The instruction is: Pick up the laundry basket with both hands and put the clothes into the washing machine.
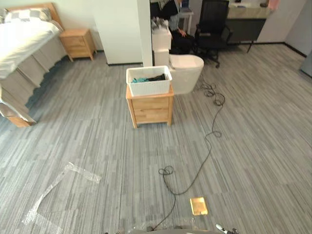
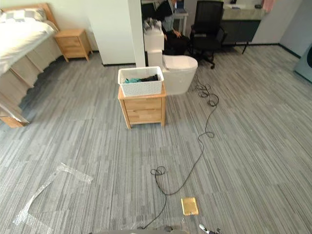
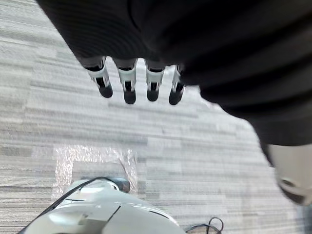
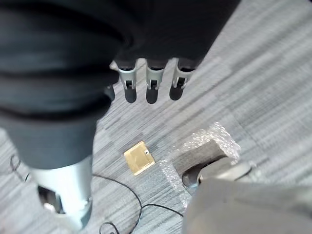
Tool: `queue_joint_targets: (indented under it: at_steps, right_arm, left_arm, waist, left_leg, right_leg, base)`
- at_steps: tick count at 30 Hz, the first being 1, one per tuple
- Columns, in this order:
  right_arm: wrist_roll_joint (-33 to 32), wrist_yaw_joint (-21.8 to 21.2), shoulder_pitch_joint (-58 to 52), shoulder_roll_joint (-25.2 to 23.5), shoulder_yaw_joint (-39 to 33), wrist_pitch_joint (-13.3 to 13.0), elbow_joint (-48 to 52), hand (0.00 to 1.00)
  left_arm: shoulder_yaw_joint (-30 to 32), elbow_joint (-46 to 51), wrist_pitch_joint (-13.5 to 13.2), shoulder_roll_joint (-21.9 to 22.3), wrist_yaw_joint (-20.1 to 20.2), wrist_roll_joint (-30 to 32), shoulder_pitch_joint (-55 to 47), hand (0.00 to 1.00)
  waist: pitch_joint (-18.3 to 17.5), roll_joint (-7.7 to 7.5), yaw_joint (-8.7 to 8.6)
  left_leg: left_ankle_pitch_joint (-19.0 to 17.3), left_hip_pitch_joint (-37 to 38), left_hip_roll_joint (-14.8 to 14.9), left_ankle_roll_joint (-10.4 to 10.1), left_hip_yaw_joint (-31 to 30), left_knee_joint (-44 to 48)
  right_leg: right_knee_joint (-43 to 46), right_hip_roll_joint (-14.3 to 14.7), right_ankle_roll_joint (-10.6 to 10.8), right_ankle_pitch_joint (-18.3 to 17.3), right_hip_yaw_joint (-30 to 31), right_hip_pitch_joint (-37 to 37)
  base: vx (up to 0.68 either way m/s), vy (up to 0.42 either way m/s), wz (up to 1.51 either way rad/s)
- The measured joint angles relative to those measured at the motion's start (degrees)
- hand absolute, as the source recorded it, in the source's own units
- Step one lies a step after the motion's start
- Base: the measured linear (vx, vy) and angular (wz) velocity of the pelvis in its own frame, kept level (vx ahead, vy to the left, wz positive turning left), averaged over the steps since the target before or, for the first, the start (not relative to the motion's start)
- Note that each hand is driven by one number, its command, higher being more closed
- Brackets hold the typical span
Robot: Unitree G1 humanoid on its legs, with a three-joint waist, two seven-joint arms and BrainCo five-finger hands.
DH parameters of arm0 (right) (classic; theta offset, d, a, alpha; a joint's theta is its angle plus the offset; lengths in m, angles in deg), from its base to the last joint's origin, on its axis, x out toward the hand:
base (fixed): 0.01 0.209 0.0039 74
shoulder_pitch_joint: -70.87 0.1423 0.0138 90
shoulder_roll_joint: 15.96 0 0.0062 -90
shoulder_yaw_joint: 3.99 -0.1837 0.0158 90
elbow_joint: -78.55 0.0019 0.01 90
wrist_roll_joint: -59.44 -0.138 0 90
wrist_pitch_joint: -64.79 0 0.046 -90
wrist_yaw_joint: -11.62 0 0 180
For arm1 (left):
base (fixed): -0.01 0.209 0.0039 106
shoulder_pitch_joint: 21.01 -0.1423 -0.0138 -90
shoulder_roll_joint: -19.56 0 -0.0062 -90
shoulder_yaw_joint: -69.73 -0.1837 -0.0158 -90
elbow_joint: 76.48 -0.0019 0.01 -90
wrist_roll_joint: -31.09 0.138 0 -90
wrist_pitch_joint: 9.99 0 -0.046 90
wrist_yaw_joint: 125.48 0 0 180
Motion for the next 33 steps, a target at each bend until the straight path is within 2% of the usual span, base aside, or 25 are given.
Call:
queue_joint_targets:
  at_steps: [1, 4, 10, 21, 28, 33]
  right_arm:
    - [0.00, 0.01, 0.34, -0.12, -0.82, -0.03, -0.02, 0.00]
    - [0.00, 0.01, 2.73, -0.78, -2.35, -0.09, -1.64, 0.00]
    - [0.11, 0.04, 6.37, -1.45, -2.36, -0.29, -2.27, 0.00]
    - [0.10, 0.35, 6.75, -1.35, -0.75, -1.11, -2.68, 0.00]
    - [-0.19, 0.40, 4.99, -1.41, -0.57, -1.08, -2.56, 0.00]
    - [-0.37, 0.89, 6.57, -1.76, -0.63, -1.09, -2.46, 0.00]
  left_arm:
    - [0.02, -0.44, -0.03, 0.11, -0.15, 0.02, 0.53, 0.00]
    - [0.04, -1.31, -0.11, -0.15, -0.13, 0.02, 3.14, 0.00]
    - [-0.09, -1.40, -0.16, 0.42, -0.21, 0.71, 5.20, 0.00]
    - [-1.23, -1.96, -0.23, 0.96, 0.00, 1.04, 6.51, 0.00]
    - [-2.10, -1.89, -0.36, 1.27, 0.01, 1.00, 6.85, 0.00]
    - [-2.66, -1.80, -1.44, 1.19, -0.01, 0.97, 7.06, 0.00]
  waist:
    - [-0.03, 0.09, 0.01]
    - [0.48, -0.24, -0.05]
    - [1.64, 0.18, -0.03]
    - [3.45, -0.11, -0.06]
    - [3.66, -0.42, -0.03]
    - [4.30, -0.91, 0.09]
  left_leg:
    - [1.21, 1.23, -0.32, -0.07, 0.01, -2.28]
    - [1.67, 1.50, -0.97, 0.55, 0.13, -2.53]
    - [1.66, 2.74, -1.98, 0.54, 0.61, -2.49]
    - [1.25, 2.80, -1.71, 0.44, 0.81, -2.62]
    - [0.57, 2.35, -2.03, 1.42, 1.44, -2.61]
    - [0.71, 2.38, -2.44, 1.74, 2.01, -2.55]
  right_leg:
    - [-0.53, -0.12, -0.58, 0.37, -0.03, 0.48]
    - [-1.39, -0.73, -0.63, 0.40, 0.18, 1.16]
    - [-2.27, -1.27, -0.66, 0.39, 1.72, 2.54]
    - [-2.39, -1.42, -0.98, 0.21, 1.61, 3.12]
    - [-3.64, -1.84, -0.50, 0.37, 1.73, 3.18]
    - [-3.84, -2.00, -0.83, 0.16, 2.11, 2.88]
  base:
    - [0.10, 0.061, 0.04]
    - [0.12, 0.074, 0.05]
    - [0.08, 0.045, 0.03]
    - [-0.06, -0.013, 0.01]
    - [0.03, -0.003, -0.03]
    - [0.12, -0.006, -0.01]
